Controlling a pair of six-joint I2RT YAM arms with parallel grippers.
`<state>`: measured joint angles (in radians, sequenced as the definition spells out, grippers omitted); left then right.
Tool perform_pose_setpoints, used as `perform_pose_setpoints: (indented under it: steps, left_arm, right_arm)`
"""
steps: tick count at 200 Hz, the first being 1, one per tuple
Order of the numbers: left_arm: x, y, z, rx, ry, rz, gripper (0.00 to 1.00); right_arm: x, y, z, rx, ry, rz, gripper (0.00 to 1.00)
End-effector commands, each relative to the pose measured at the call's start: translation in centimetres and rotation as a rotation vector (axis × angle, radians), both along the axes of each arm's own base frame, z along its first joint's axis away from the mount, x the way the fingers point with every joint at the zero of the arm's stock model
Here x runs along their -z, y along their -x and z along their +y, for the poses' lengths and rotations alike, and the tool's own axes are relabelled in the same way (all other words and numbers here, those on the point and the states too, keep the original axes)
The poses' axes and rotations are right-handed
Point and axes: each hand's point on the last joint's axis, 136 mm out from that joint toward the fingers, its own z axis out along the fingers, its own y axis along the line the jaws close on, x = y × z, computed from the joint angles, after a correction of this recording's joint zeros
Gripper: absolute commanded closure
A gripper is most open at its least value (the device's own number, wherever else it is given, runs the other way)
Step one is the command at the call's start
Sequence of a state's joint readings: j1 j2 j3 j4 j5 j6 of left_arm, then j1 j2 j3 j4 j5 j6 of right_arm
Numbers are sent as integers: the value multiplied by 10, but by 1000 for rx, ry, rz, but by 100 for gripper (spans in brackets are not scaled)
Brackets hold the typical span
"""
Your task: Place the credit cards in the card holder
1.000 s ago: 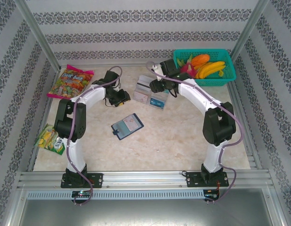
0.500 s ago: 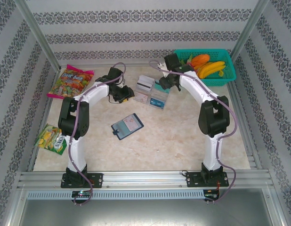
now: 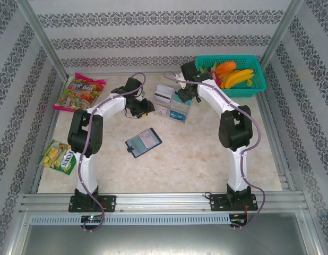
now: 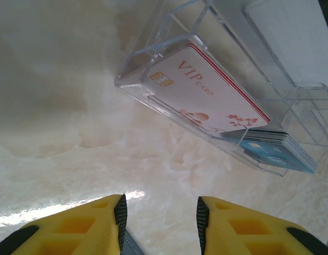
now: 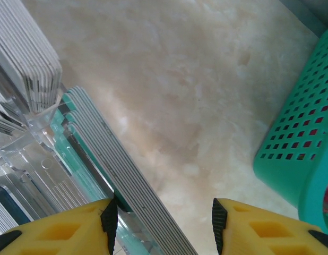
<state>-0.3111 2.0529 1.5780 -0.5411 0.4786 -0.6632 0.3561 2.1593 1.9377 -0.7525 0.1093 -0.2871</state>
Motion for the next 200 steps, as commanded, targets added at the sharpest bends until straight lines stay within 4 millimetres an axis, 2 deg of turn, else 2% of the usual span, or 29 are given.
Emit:
perform_pose_setpoints:
  steps: [1, 44, 121, 200]
  left_arm:
    - [2, 0, -11, 9, 17, 11, 58]
    - [4, 2, -10, 11, 15, 17, 57]
    - [3, 4, -10, 14, 16, 17, 58]
    - [1, 3, -10, 14, 18, 14, 57]
  right_arm:
    - [0, 2, 7, -28, 31, -5, 48]
    - [-10, 6, 11, -38, 0, -23, 48]
    - [15, 1, 1, -13, 45, 21, 48]
    - [-2, -7, -5, 10, 49, -29, 49]
